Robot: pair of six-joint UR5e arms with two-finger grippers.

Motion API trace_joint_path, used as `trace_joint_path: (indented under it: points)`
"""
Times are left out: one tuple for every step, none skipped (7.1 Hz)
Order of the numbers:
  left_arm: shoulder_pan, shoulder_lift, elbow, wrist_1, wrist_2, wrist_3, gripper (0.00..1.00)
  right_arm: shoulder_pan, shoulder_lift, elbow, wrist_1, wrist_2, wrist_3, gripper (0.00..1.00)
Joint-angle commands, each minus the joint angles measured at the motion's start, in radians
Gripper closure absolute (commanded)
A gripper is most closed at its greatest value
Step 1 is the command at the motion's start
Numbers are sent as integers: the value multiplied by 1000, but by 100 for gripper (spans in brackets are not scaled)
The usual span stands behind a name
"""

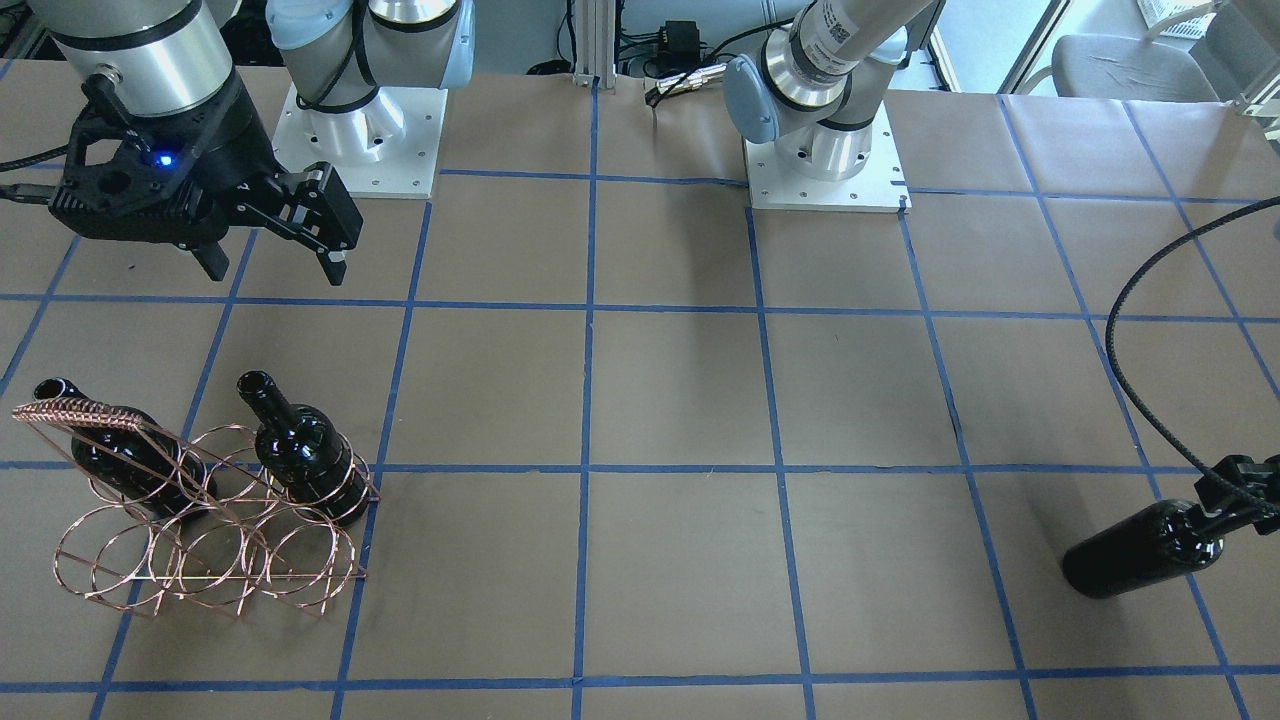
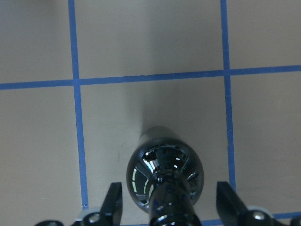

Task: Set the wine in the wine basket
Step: 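Carry the black bottle with the left gripper toward the table center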

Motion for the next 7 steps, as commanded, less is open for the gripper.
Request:
trace_joint_path:
  points:
    - [0, -1, 1, 6, -2, -1, 33, 0, 0, 0, 0, 0, 0, 0]
    - [0, -1, -1, 6, 2, 1, 32, 0, -1, 0, 0, 0, 0, 0]
    - [0, -1, -1, 6, 4, 1, 31, 0, -1, 0, 0, 0, 0, 0]
    - [0, -1, -2, 6, 4, 1, 32, 0, -1, 0, 0, 0, 0, 0]
    - [0, -1, -4, 6, 2, 4, 33, 0, -1, 0, 0, 0, 0, 0]
    - [0, -2, -5, 6, 2, 5, 38, 0, -1, 0, 0, 0, 0, 0]
    - [0, -6, -7, 5, 2, 2, 53, 0, -1, 0, 0, 0, 0, 0]
